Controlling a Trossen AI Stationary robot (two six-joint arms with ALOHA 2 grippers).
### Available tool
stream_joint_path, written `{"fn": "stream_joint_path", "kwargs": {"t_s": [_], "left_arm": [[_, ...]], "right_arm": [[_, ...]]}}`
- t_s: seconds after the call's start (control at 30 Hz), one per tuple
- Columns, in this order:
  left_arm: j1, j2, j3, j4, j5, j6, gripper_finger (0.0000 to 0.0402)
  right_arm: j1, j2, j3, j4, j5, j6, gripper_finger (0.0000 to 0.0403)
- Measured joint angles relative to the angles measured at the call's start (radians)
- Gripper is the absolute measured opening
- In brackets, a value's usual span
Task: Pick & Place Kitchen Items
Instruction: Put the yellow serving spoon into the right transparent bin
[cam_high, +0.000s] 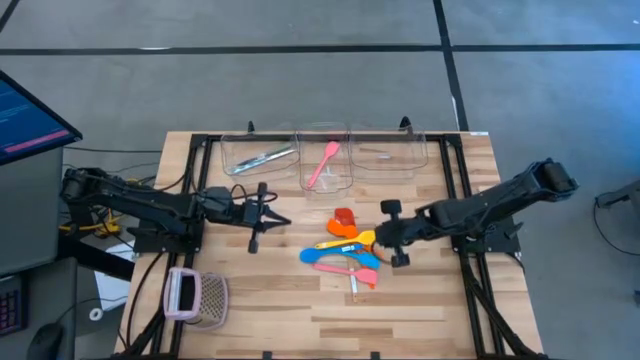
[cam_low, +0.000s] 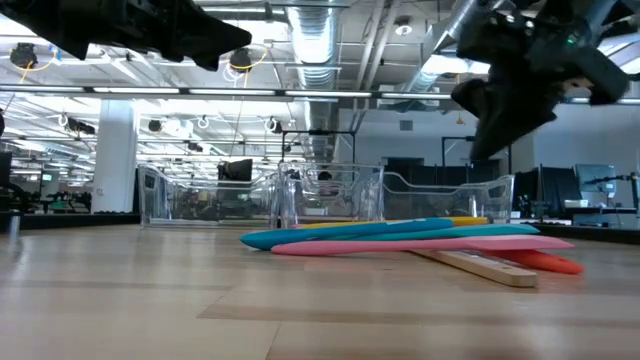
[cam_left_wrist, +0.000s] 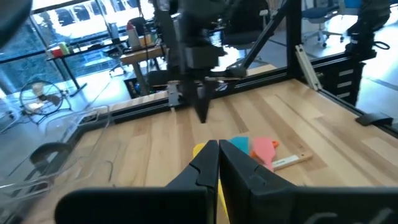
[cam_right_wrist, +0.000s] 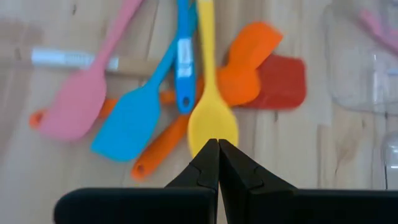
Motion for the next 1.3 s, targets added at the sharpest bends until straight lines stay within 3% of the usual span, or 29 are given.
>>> {"fn": "stream_joint_path", "kwargs": {"t_s": [0.17,0.4,0.67,0.8,0.97,1.3], "left_arm": [[0.000,0.000,0.000,0.000,-0.023,0.000,0.0002],[0.000,0.000,0.000,0.000,-0.023,0.000,0.0002],[0.000,0.005,0.000,-0.002,-0.029,-0.007,0.0002],[0.000,0.005,0.000,-0.001,-0.045,-0.008,0.0002],[0.000,0.005,-0.001,-0.001,-0.067,-0.024,0.0002],[0.000,0.005,-0.001,0.000,-0.094,-0.053,0.0002]], "right_arm": [[0.097,0.065,-0.001,-0.100,0.103,0.014,0.0000],[0.210,0.088,-0.019,-0.082,0.209,0.156,0.0000],[0.265,-0.099,-0.305,0.256,0.232,0.214,0.0000],[0.257,-0.208,-0.415,0.399,0.275,0.157,0.0000],[0.258,-0.230,-0.436,0.398,0.324,0.085,0.0000],[0.258,-0.040,-0.437,0.483,0.327,-0.140,0.0001]]}}
